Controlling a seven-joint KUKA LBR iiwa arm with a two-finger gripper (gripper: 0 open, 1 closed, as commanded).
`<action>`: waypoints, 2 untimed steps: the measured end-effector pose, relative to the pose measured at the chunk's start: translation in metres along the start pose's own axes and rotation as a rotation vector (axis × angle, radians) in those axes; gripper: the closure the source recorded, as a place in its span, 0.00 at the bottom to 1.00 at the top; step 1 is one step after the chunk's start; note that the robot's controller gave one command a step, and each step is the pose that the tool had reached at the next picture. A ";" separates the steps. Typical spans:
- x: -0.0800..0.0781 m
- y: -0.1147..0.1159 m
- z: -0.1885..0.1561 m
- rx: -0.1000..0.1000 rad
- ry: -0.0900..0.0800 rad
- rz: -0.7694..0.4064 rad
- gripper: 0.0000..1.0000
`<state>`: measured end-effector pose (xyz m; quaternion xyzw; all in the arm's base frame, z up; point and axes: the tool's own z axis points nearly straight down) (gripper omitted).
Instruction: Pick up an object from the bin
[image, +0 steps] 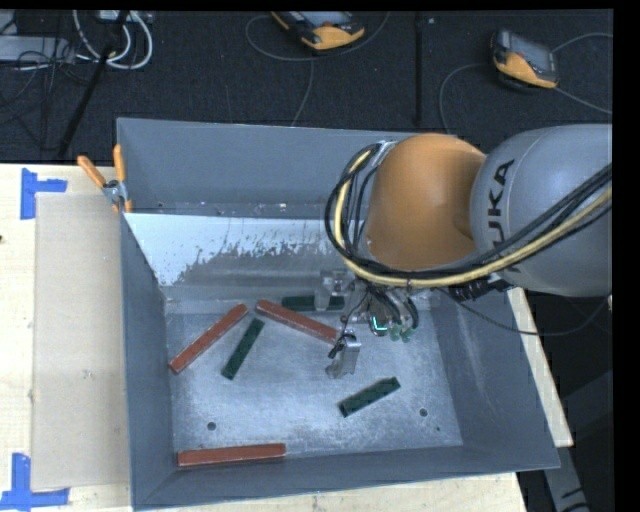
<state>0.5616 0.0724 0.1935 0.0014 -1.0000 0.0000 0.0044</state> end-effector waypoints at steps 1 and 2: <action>-0.037 -0.028 0.127 0.000 -0.008 -0.057 0.00; -0.039 -0.027 0.121 -0.002 -0.014 -0.055 1.00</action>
Offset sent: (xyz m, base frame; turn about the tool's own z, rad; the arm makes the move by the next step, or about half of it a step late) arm 0.0358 -0.0277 -0.1235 -0.0581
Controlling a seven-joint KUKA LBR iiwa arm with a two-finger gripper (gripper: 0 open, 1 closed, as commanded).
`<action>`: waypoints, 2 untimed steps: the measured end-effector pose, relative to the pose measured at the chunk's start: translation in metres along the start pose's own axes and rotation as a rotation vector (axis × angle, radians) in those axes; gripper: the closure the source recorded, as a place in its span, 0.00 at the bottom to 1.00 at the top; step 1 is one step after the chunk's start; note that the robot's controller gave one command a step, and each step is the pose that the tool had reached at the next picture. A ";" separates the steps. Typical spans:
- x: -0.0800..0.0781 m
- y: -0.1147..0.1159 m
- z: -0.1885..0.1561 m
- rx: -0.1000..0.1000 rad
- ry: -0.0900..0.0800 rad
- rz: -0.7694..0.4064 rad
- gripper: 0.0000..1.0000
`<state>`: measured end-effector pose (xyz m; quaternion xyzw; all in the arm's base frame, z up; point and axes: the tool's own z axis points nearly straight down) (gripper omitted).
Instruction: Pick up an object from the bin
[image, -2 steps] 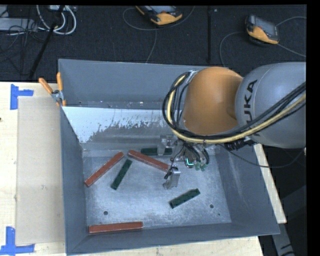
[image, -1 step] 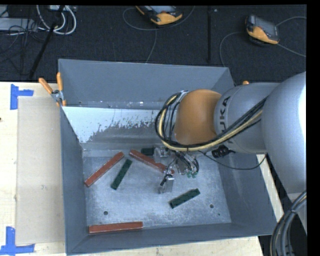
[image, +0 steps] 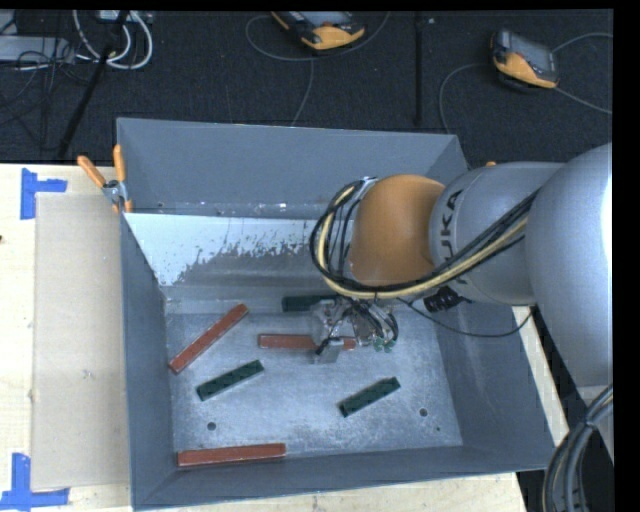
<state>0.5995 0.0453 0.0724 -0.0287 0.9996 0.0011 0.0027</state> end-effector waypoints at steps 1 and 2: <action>0.042 0.068 -0.108 -0.002 -0.001 -0.031 1.00; 0.041 0.045 -0.162 0.002 -0.001 -0.048 1.00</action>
Offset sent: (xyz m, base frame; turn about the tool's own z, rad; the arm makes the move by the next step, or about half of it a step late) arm -0.0472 0.0614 0.1036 -0.0255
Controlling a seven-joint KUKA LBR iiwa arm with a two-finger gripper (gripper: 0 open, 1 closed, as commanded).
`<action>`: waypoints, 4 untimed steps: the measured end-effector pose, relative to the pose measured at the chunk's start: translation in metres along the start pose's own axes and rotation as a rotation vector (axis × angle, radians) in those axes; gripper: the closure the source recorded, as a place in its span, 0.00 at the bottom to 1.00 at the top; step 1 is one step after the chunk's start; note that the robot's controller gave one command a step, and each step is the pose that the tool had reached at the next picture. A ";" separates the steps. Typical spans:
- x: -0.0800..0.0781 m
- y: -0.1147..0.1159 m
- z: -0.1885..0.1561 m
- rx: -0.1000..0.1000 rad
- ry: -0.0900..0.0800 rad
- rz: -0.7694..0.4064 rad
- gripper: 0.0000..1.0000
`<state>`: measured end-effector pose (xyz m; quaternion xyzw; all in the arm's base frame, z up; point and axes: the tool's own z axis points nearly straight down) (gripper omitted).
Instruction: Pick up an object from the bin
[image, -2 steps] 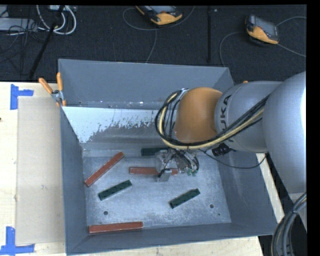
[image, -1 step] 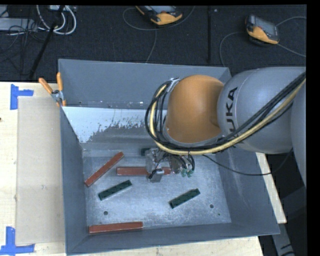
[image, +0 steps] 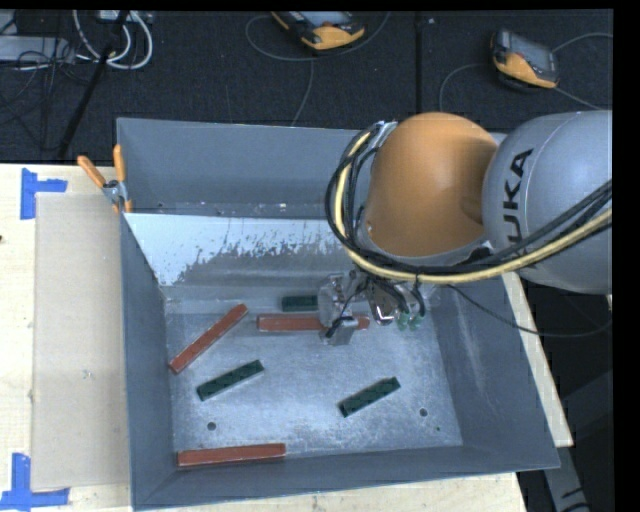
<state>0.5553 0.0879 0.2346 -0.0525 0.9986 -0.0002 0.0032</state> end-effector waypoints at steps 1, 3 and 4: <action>0.001 0.001 0.003 -0.001 0.006 0.000 0.00; -0.011 0.099 0.165 -0.002 0.008 -0.164 1.00; -0.027 0.084 -0.021 -0.002 -0.004 -0.193 1.00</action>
Offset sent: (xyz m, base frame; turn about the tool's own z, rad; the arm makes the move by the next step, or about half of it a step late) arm 0.0000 0.0000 0.0000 0.0000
